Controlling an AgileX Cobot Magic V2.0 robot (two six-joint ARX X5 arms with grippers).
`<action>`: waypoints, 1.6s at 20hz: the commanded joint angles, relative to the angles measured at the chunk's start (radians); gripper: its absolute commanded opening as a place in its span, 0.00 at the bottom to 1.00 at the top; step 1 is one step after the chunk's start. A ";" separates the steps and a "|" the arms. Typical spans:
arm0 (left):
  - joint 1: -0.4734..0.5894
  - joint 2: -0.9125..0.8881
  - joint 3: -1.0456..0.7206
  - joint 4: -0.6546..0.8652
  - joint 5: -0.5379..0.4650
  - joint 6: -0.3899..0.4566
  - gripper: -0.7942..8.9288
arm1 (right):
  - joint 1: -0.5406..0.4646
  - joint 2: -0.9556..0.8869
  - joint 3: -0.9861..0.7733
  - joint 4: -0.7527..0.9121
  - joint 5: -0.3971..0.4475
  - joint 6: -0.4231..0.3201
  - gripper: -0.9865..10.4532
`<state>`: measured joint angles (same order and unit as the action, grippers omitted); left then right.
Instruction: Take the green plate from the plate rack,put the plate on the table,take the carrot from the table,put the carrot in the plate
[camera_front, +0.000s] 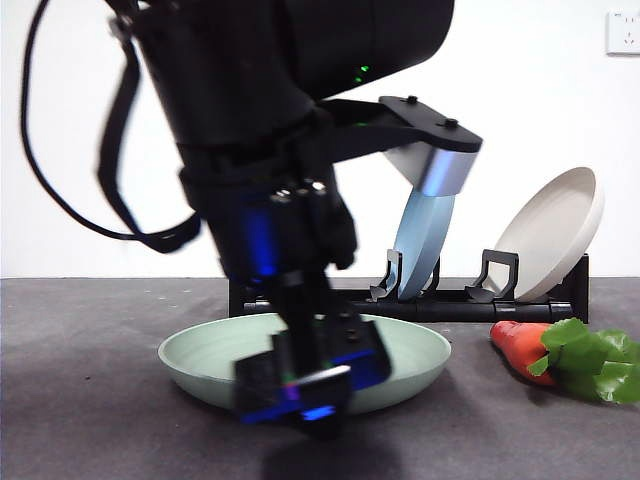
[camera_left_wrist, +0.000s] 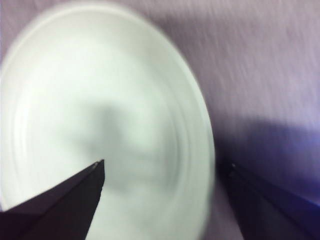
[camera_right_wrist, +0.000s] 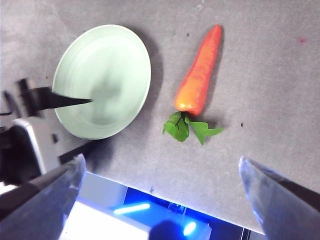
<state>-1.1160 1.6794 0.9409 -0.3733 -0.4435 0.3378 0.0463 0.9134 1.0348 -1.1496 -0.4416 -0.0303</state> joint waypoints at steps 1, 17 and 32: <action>0.002 -0.084 0.043 -0.054 -0.008 -0.064 0.48 | 0.003 0.035 0.003 0.024 0.003 0.007 0.61; 0.012 -0.656 0.610 -0.435 -0.113 -0.261 0.48 | 0.285 0.584 0.003 0.361 0.322 0.128 0.58; 0.012 -0.707 0.665 -0.495 -0.137 -0.268 0.48 | 0.348 0.802 0.002 0.452 0.395 0.206 0.20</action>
<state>-1.1069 0.9749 1.6047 -0.8700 -0.5747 0.0772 0.3916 1.7061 1.0351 -0.7013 -0.0486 0.1665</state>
